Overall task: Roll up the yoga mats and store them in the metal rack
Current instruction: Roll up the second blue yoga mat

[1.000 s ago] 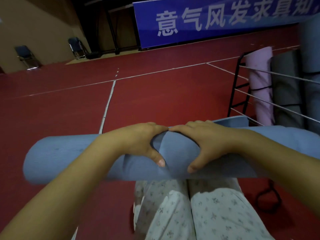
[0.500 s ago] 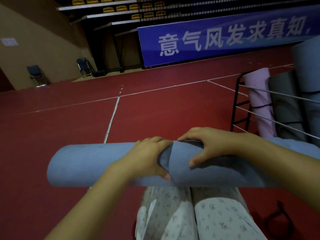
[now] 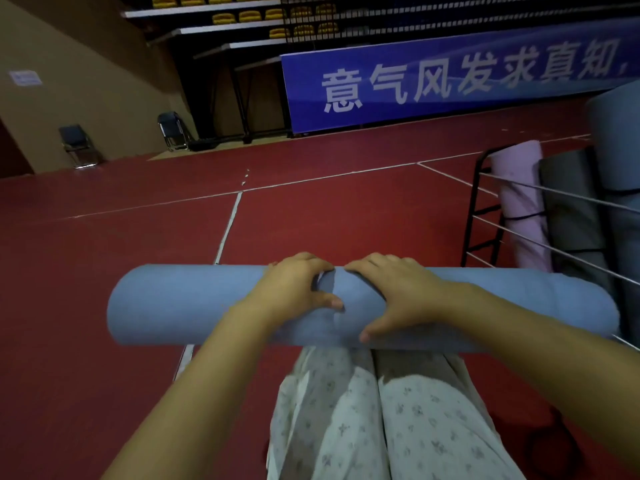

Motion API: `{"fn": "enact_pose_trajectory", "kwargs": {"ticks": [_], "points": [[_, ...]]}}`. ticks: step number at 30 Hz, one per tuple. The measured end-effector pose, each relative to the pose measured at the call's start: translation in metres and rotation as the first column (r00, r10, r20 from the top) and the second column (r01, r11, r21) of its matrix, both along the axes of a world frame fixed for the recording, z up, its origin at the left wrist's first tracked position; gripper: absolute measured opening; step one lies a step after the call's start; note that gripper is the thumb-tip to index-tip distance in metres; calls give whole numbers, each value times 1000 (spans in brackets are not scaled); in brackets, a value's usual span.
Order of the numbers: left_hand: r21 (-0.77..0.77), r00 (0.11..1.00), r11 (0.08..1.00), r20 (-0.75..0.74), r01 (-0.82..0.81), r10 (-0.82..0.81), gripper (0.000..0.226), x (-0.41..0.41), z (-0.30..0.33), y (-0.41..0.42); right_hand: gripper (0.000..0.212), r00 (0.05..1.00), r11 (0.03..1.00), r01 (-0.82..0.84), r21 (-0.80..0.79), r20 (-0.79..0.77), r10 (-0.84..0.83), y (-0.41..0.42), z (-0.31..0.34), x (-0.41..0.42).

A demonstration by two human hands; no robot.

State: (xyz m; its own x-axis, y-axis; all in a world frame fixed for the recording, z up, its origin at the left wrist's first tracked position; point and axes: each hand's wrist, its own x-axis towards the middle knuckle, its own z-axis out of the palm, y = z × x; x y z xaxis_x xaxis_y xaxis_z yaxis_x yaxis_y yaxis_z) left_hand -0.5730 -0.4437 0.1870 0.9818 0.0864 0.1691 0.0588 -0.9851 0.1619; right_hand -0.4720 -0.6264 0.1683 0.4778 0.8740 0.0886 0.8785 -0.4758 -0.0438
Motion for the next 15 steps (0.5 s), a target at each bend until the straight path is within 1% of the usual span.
{"fn": "enact_pose_trajectory", "kwargs": {"ticks": [1,2,3,4,5,6,7,8,9,10,11,12,13,14,15], "points": [[36,997,998,61,-53,50,64,-4,-9,-2,109,1000,1000,-3,-13,-27,3,3,2,4],[24,987,996,136,-90,86,56,-9,-19,-4,109,999,999,-8,-36,-37,7,5,3,8],[-63,965,993,236,-102,114,47,-14,-31,-3,108,999,998,-12,-64,-33,10,8,5,11],[-202,915,975,369,-94,165,38,-20,-41,-3,106,999,995,-12,-94,-33,9,9,7,14],[-379,821,923,503,-70,269,28,-27,-52,-1,104,999,992,-9,-123,-47,3,12,10,16],[-573,685,819,581,-41,440,19,-35,-62,2,102,997,989,-3,-150,-77,-9,14,14,17],[-761,529,649,551,1,645,13,-44,-70,6,100,994,985,2,-174,-109,-21,18,18,17],[-908,409,410,408,88,816,10,-53,-77,11,98,991,980,8,-199,-129,-35,23,21,17],[-970,376,132,203,206,904,7,-60,-84,16,96,989,975,14,-222,-137,-45,28,23,15],[-944,444,-153,-7,293,896,9,-64,-92,22,95,989,970,16,-241,-140,-51,33,25,13],[-848,556,-411,-175,334,812,20,-67,-101,28,94,988,968,14,-251,-144,-51,38,26,10],[-719,657,-607,-280,340,700,37,-70,-109,33,94,987,967,5,-255,-151,-45,42,25,9],[-596,722,-727,-330,341,609,55,-72,-117,38,95,986,968,-6,-252,-163,-36,46,25,8],[-510,769,-785,-322,351,553,66,-71,-122,40,97,983,969,-15,-247,-182,-31,46,24,9],[-462,809,-809,-275,364,520,69,-69,-127,41,100,979,969,-22,-244,-204,-29,46,23,11]]}}
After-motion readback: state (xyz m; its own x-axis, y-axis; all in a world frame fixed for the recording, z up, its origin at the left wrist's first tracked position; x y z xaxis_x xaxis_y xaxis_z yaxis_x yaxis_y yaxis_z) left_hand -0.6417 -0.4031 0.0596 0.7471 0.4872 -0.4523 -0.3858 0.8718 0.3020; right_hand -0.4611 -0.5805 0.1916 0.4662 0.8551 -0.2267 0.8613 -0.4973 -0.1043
